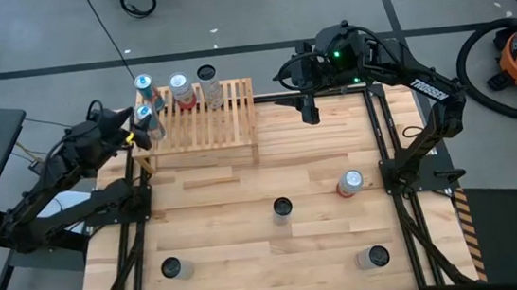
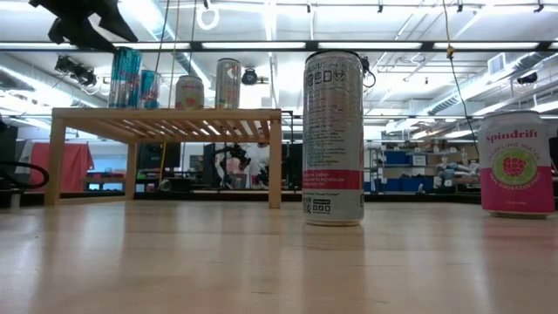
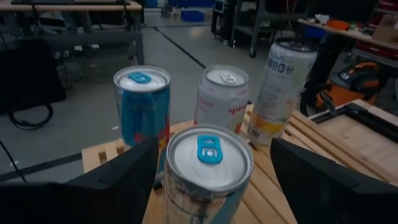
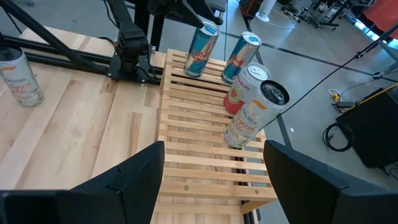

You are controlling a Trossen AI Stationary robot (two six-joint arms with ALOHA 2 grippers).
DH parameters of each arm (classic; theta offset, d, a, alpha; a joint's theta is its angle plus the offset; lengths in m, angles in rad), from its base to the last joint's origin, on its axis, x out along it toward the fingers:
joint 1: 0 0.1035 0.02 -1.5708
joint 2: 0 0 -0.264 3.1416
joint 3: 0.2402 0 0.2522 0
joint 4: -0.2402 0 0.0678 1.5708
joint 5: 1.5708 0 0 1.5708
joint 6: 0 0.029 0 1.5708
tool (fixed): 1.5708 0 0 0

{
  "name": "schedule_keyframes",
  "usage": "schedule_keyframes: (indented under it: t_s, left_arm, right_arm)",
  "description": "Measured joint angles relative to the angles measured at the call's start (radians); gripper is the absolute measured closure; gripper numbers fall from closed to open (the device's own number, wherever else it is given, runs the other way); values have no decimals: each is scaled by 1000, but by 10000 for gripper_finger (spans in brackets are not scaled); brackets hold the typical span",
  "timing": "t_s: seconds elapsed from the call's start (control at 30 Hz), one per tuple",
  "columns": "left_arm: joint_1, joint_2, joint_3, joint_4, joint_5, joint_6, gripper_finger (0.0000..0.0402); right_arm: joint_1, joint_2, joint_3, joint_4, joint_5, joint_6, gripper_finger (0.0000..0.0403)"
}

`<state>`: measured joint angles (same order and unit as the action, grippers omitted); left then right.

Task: Place canned beverage on shelf
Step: Put the blue soda can on the shelf aligned with the other blue soda can

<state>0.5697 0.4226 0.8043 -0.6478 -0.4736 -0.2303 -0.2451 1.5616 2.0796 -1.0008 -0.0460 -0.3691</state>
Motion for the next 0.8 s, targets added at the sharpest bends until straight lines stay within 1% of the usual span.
schedule_keyframes:
  t_s: [0.23,0.63,0.8]
  left_arm:
    - [-2,28,-1,-9,7,-74,90]
    - [-2,50,-2,-7,-12,-53,90]
    - [-3,68,-2,-19,-52,-46,91]
  right_arm:
    - [0,0,0,0,0,0,119]
    - [0,0,0,0,0,0,119]
    - [0,0,0,0,0,0,119]
